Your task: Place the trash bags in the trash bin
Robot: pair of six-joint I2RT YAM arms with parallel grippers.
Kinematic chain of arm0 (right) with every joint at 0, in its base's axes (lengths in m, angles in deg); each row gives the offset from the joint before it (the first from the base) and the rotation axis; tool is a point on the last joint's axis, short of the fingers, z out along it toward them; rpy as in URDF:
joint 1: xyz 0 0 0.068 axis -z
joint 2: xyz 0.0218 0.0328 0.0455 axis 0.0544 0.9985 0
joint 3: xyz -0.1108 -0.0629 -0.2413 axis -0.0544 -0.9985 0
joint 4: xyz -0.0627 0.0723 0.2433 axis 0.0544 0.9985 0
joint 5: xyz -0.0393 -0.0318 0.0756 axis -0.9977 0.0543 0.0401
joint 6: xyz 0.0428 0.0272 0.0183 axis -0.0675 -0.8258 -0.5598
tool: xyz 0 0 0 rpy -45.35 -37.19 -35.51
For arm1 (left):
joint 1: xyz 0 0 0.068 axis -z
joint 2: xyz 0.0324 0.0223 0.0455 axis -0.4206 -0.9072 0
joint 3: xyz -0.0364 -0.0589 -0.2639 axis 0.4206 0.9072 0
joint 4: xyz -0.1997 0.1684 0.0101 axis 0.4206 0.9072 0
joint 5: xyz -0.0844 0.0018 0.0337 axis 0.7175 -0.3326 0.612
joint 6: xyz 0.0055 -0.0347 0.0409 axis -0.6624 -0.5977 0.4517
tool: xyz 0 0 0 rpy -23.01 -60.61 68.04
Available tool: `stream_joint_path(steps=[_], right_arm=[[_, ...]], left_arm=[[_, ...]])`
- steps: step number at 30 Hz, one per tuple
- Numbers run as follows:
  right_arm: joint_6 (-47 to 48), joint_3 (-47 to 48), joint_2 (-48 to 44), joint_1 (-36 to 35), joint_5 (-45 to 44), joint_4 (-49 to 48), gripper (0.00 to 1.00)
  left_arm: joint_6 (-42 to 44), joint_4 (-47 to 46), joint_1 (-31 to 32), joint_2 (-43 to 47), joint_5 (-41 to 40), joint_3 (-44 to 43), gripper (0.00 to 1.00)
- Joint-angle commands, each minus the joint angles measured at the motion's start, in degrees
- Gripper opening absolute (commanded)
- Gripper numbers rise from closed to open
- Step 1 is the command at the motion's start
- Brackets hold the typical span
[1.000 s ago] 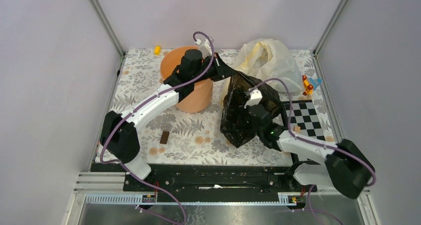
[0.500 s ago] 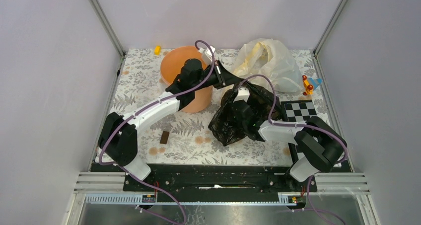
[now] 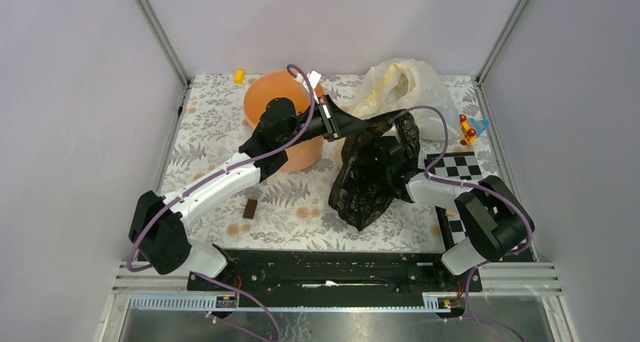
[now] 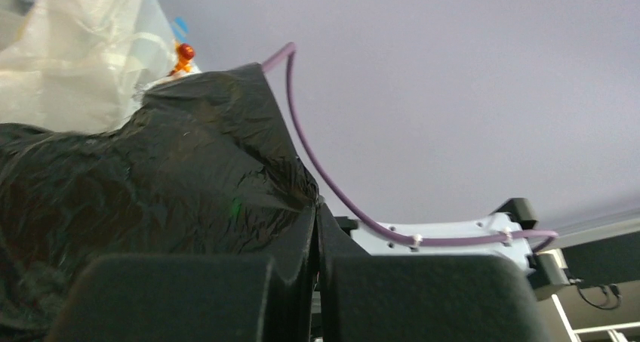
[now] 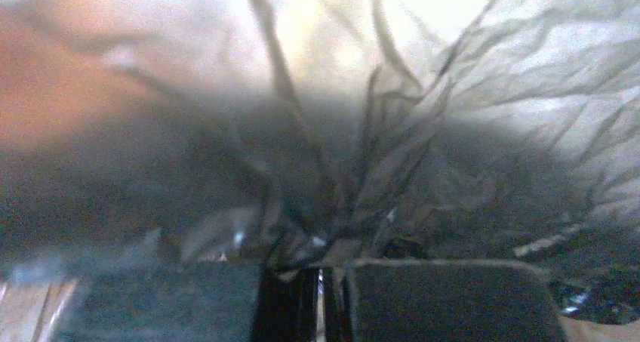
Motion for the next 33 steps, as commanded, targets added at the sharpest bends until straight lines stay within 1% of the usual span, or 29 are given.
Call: stream_joint_path(steps=[1, 5, 7, 13, 17, 20, 21, 23, 25, 27, 28, 30, 33], right_arm=[[-3.2, 3.3, 1.7, -0.2, 2.3, -2.6, 0.0], [-4.5, 5.2, 4.4, 0.0, 1.5, -2.3, 0.0], [-5.8, 6.1, 5.6, 0.1, 0.9, -0.5, 0.0], [-10.2, 4.5, 5.9, 0.7, -1.7, 3.0, 0.0], [-9.5, 4.5, 5.2, 0.9, -3.1, 5.2, 0.0], [-6.9, 4.3, 2.8, 1.0, -3.3, 5.9, 0.0], [-5.9, 4.2, 1.5, 1.0, -3.2, 6.2, 0.02], [-3.1, 4.1, -1.4, 1.0, -3.3, 6.8, 0.08], [-0.2, 4.0, -4.8, 0.9, -3.4, 8.2, 0.16], [2.6, 3.8, -8.2, 0.9, -3.6, 9.3, 0.23], [3.8, 4.0, -9.8, 1.0, -3.9, 10.3, 0.25], [5.8, 4.5, -13.0, 0.9, -5.1, 12.5, 0.27], [8.5, 6.9, -15.8, 1.0, -6.4, 16.2, 0.29]], left_arm=[[-3.4, -6.1, 2.1, -0.5, 2.4, -4.4, 0.0], [-3.3, -6.4, 5.3, -1.4, -0.2, -8.3, 0.0], [-2.8, -6.3, 6.1, -1.7, -1.4, -10.7, 0.0], [0.7, -0.4, 6.1, -2.4, -2.5, -22.2, 0.0], [0.9, 0.1, 6.0, -0.8, -1.7, -25.3, 0.0], [1.8, 1.6, 6.0, 1.1, -1.2, -24.3, 0.0], [2.5, 2.2, 5.9, 1.9, -1.3, -22.9, 0.0], [4.3, 4.6, 5.5, 3.3, -2.0, -20.2, 0.0], [5.9, 7.0, 4.6, 4.9, -2.7, -17.0, 0.0], [6.2, 7.7, 3.1, 6.8, -2.1, -13.7, 0.0], [6.3, 8.0, 2.3, 7.7, -1.5, -12.4, 0.0], [7.6, 10.2, 1.2, 9.3, -1.0, -11.9, 0.0], [10.1, 14.4, 0.8, 11.7, -0.1, -14.6, 0.0]])
